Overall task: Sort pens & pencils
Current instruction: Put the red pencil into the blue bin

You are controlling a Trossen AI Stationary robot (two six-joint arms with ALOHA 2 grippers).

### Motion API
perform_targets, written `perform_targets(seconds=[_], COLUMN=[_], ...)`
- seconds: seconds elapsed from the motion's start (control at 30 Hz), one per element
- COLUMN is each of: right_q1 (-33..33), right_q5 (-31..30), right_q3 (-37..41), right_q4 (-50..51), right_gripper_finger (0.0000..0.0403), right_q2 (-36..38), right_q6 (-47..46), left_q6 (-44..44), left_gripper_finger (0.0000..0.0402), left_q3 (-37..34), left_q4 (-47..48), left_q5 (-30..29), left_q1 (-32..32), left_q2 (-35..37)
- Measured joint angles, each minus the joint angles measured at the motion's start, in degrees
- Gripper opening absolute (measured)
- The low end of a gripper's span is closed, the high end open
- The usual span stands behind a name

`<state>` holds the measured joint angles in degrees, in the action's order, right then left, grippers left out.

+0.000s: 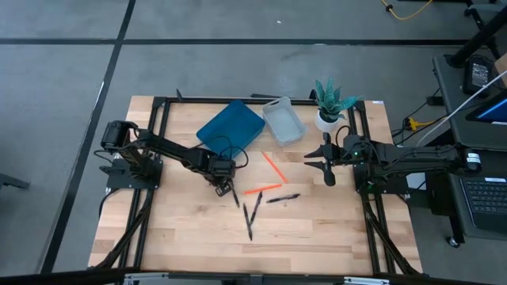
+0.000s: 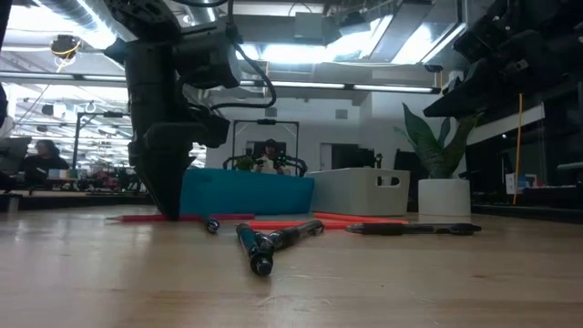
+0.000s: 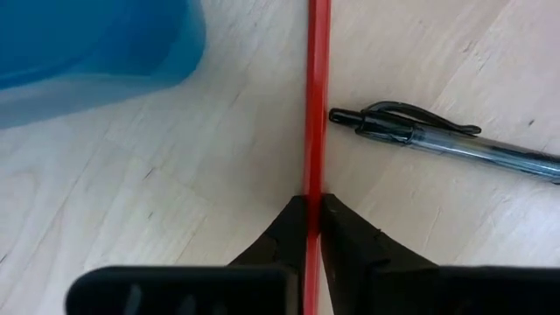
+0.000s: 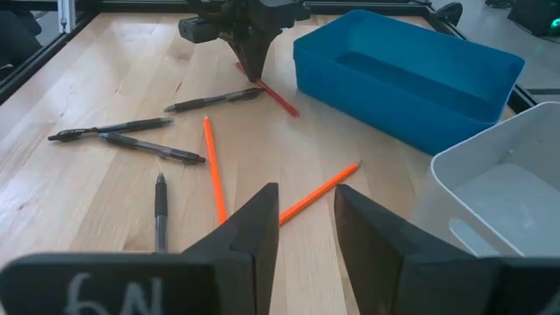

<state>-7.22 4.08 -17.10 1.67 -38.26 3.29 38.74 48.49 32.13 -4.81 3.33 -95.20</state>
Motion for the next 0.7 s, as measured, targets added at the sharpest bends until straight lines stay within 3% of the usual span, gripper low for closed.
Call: perform_targets(seconds=[0.7], right_q1=[0.0], right_q5=[0.0], right_q3=[0.8], right_q4=[-0.1], right_gripper_finger=[0.0115], right_q2=[0.0], right_q6=[0.1], left_q6=[-3.1], left_gripper_finger=[0.002], left_q3=[1.0], left_q4=[1.5], left_q5=[0.8], left_q1=[0.3], left_q2=[3.4])
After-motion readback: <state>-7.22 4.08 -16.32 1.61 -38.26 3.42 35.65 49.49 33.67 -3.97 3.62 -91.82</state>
